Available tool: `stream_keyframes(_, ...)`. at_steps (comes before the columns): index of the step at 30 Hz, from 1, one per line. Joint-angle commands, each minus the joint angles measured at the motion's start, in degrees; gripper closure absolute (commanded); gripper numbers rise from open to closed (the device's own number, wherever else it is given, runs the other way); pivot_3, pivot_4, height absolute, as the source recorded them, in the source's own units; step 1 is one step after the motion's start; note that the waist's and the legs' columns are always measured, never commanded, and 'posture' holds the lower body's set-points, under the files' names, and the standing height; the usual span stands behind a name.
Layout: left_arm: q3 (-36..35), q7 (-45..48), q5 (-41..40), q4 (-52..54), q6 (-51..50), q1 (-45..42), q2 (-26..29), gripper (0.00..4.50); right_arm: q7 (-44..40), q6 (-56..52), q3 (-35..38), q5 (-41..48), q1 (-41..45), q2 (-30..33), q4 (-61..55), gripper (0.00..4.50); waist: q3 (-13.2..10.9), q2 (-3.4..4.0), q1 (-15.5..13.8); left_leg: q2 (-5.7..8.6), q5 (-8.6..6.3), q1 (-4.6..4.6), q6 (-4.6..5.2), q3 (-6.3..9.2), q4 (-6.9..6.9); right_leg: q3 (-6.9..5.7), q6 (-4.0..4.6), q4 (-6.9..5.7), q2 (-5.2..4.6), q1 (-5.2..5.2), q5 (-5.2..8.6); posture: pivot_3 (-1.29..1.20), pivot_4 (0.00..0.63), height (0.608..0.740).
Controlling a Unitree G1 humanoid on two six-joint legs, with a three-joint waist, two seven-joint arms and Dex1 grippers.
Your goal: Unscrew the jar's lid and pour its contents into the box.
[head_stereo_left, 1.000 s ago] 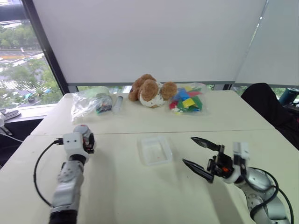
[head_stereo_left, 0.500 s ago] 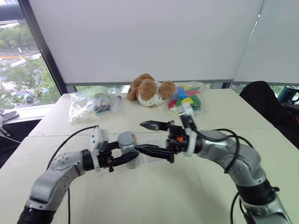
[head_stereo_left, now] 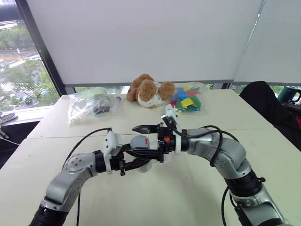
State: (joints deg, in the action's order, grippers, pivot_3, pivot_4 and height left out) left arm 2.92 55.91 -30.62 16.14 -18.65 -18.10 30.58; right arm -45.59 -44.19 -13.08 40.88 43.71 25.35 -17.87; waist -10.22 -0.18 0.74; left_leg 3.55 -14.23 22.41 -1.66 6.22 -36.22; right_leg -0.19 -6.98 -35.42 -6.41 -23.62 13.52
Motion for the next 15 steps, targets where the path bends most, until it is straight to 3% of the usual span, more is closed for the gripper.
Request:
stream_keyframes(1,-0.14,0.20,0.49,0.29,1.51,-0.13,-0.42,2.40,-1.64,0.39,0.65,-0.47,0.96,0.07,-0.96,0.25,0.00,0.00,0.01,0.00,0.00,0.00,0.00,0.00,0.00,0.00,0.00,0.00,0.00,0.00,0.00,0.00,0.150,0.740)
stream_keyframes(3,-0.01,0.24,0.47,0.31,1.43,-0.15,-0.63,2.40,-2.38,0.56,0.65,-0.85,0.79,0.22,-0.83,0.86,0.00,0.00,0.02,0.00,0.00,0.00,0.00,0.00,0.00,0.00,0.00,0.00,0.00,-0.01,0.00,0.00,0.150,0.740)
stream_keyframes(8,0.16,1.49,0.23,0.63,1.63,-0.20,-0.66,2.40,-4.48,1.14,0.82,-1.76,0.68,0.53,-0.05,3.31,0.00,0.00,0.05,0.00,0.00,0.00,0.00,0.00,0.01,0.00,0.00,-0.01,0.00,-0.01,0.00,0.00,0.150,0.740)
stream_keyframes(15,0.83,5.23,-0.13,0.53,1.75,-0.71,0.20,2.40,-12.67,3.82,1.10,-2.88,0.71,2.91,2.30,3.31,0.00,0.00,0.05,-0.01,0.00,0.00,0.00,0.00,0.00,0.00,0.00,-0.01,0.01,0.00,0.00,0.00,0.150,0.740)
